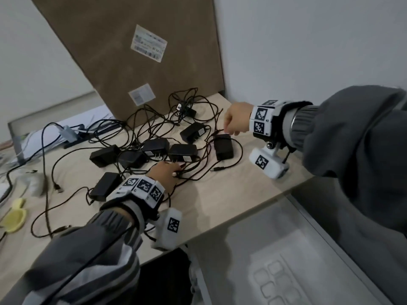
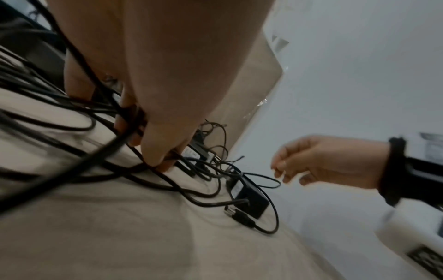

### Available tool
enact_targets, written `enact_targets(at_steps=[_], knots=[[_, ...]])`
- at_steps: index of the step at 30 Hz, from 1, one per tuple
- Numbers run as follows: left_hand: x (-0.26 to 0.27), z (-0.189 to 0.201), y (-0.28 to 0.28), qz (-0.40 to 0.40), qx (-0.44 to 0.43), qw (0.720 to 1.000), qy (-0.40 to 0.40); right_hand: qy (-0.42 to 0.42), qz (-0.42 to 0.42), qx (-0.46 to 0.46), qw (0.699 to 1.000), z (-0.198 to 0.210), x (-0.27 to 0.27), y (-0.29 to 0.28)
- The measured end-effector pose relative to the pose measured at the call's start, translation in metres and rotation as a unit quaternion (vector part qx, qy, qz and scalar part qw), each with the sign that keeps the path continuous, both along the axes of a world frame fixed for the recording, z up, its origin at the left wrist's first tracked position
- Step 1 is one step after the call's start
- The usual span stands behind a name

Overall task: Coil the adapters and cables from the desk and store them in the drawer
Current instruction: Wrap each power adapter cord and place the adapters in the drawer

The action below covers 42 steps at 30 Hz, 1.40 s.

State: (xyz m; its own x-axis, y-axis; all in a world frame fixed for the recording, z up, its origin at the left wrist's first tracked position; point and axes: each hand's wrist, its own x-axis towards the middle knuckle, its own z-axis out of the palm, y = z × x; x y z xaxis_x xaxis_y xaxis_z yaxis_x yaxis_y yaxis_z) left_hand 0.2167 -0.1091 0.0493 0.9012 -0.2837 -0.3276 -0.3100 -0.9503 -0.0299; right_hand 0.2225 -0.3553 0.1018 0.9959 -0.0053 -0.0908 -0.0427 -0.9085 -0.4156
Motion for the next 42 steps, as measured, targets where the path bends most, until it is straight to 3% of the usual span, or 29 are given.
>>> enact_targets(at_steps=[7,11,14,17,25,30,33,39,42], knots=[[-0.006,-0.009,0.044,0.062,-0.007,0.998,-0.018,0.067,-0.018,-0.094,0.993,-0.03,-0.008,0.02],[-0.011,-0.011,0.058,0.066,-0.019,0.998,-0.008,0.086,-0.031,-0.103,0.99,-0.028,-0.009,0.039],[-0.02,-0.013,0.061,0.068,-0.021,0.997,-0.002,0.172,-0.003,-0.083,0.982,-0.016,-0.01,0.049],[-0.028,-0.018,0.06,0.085,-0.035,0.996,-0.006,0.245,-0.015,-0.003,0.969,-0.016,-0.008,0.053],[-0.035,-0.013,0.045,0.119,-0.023,0.993,0.006,0.2,-0.065,0.134,0.968,-0.038,-0.025,0.056],[-0.053,-0.001,0.011,0.091,-0.167,0.978,-0.088,0.175,-0.117,0.215,0.954,-0.045,-0.046,0.049],[-0.06,0.004,-0.02,0.055,-0.223,0.973,-0.034,0.152,-0.134,0.269,0.942,-0.045,-0.05,0.048],[-0.053,-0.013,-0.062,0.081,-0.197,0.977,-0.008,0.112,-0.142,0.318,0.931,-0.041,-0.065,0.044],[-0.05,-0.012,-0.07,0.105,-0.166,0.98,-0.01,0.093,-0.123,0.281,0.947,-0.051,-0.065,0.034]])
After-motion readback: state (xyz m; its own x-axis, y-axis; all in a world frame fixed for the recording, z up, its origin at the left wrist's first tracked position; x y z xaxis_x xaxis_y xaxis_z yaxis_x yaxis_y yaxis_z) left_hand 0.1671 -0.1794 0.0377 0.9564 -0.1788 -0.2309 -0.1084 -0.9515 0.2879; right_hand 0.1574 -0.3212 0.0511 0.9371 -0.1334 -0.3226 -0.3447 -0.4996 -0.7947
